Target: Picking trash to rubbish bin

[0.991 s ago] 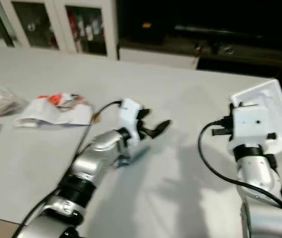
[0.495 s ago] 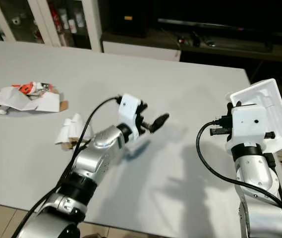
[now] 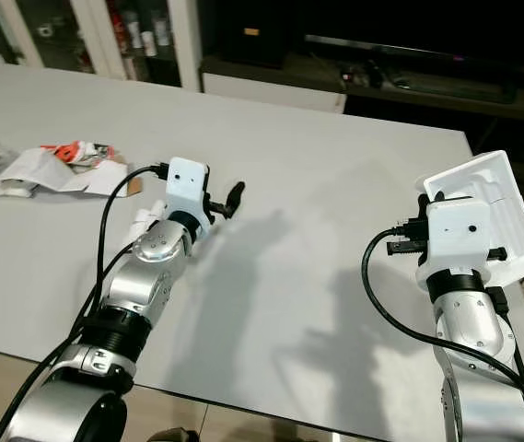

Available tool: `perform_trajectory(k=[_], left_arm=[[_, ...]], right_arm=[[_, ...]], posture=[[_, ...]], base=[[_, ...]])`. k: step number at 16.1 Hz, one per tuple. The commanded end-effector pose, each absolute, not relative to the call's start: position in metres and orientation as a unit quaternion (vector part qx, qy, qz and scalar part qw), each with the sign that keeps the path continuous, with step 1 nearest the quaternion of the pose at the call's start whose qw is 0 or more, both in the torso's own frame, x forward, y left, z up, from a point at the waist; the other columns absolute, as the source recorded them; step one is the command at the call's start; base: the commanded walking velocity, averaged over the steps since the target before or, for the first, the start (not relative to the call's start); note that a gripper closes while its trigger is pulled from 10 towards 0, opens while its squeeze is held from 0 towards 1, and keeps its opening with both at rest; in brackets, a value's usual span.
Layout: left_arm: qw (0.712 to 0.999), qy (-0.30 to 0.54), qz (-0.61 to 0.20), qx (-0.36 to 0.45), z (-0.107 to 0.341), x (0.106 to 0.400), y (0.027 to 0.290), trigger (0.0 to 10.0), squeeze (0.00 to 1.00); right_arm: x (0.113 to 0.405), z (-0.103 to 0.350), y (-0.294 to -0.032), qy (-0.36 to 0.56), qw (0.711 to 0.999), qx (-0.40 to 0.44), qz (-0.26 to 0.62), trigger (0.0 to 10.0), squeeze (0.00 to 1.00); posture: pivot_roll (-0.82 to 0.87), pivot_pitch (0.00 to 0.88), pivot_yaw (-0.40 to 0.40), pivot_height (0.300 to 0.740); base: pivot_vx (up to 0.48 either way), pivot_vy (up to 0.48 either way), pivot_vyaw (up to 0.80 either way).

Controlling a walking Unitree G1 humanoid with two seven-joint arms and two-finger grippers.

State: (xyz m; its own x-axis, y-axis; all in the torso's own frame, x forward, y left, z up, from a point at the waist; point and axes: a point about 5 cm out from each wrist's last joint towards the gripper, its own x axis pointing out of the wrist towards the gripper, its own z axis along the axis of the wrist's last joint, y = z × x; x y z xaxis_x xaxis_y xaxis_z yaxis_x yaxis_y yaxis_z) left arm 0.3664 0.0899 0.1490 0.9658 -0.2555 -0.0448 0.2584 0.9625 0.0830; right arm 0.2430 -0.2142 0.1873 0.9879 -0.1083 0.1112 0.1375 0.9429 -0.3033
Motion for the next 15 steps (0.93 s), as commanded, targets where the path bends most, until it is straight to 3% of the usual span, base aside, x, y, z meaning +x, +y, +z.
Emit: perform_trajectory(k=[1, 7, 11, 15], left_arm=[[0.991, 0.012, -0.119, 0.056, 0.153, 0.369, 0.089, 10.0, 0.00], [0.993, 0.030, -0.066, 0.091, 0.154, 0.368, 0.109, 10.0, 0.00], [0.992, 0.063, -0.030, 0.101, 0.151, 0.351, 0.133, 10.0, 0.00], [0.991, 0.070, -0.032, 0.106, 0.168, 0.344, 0.140, 10.0, 0.00]], right_arm=[[0.240, 0.190, -0.216, -0.053, 0.984, -0.160, -0.065, 10.0, 0.00], [0.239, 0.180, -0.214, -0.034, 0.987, -0.147, -0.051, 10.0, 0.00], [0.241, 0.166, -0.198, 0.004, 0.991, -0.127, 0.046, 10.0, 0.00], [0.250, 0.155, -0.185, 0.013, 0.989, -0.129, 0.073, 10.0, 0.00]], posture=[[0.06, 0.086, -0.030, 0.740], [0.10, 0.142, -0.033, 0.740], [0.16, 0.197, -0.041, 0.740], [0.23, 0.196, -0.034, 0.740]], base=[[0.000, 0.000, 0.00], [0.000, 0.000, 0.00], [0.000, 0.000, 0.00], [0.000, 0.000, 0.00]])
